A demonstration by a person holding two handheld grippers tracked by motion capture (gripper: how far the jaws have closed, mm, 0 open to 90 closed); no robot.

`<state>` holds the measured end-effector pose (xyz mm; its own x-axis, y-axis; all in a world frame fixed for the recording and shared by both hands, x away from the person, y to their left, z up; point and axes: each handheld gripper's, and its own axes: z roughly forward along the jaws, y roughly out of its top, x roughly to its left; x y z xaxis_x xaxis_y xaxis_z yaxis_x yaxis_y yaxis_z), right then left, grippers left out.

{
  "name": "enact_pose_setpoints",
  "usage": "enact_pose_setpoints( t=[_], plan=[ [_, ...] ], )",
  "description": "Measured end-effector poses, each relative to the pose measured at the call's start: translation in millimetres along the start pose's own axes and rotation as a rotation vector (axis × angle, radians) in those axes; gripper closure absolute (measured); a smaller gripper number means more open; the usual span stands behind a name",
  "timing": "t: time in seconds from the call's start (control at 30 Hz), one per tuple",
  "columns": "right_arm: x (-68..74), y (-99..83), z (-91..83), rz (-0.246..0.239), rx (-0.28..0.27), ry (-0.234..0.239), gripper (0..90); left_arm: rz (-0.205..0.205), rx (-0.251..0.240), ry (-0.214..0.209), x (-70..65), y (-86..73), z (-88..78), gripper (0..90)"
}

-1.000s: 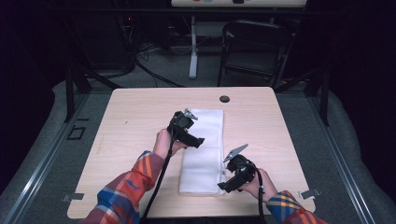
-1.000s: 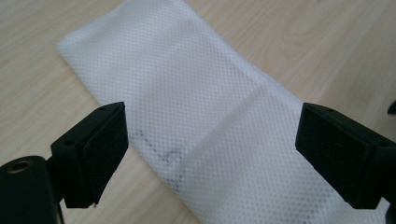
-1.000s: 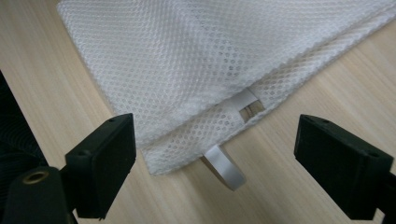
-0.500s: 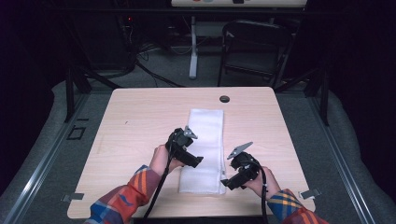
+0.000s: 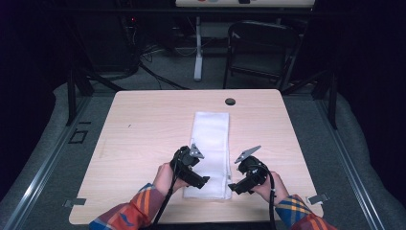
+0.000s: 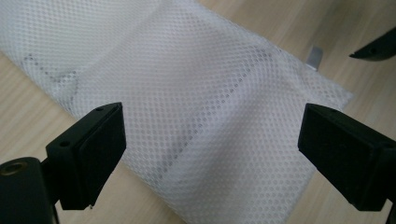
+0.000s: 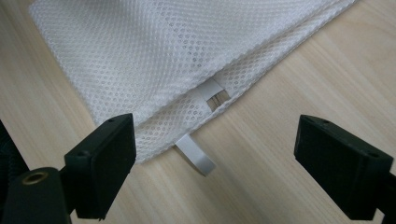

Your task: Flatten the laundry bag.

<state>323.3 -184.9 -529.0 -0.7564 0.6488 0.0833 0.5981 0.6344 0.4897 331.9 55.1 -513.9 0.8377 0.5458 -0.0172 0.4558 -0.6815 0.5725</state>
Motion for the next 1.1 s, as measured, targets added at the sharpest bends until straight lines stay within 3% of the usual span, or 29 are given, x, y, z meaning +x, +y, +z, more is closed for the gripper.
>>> enact_pose_setpoints(
  t=[0.53, 0.73, 0.97, 1.1],
  plan=[
    [-0.6, 2.0, 1.4, -0.005, 0.023, -0.014, 16.2, 0.05, 0.031, -0.069, -25.6, -10.7, 15.5, 9.6],
    [1.4, 2.5, 4.2, -0.006, 0.037, 0.001, 25.4, 0.089, 0.065, -0.098, -37.9, -11.3, 27.4, 13.9],
    [1.4, 3.0, 5.2, -0.022, 0.044, 0.012, 47.2, 0.14, 0.073, -0.1, -50.9, -7.7, 36.5, 16.6],
    [3.3, 3.4, 7.9, -0.032, 0.043, 0.016, 65.0, 0.166, 0.074, -0.107, -56.6, -6.3, 40.6, 22.3]
  ],
)
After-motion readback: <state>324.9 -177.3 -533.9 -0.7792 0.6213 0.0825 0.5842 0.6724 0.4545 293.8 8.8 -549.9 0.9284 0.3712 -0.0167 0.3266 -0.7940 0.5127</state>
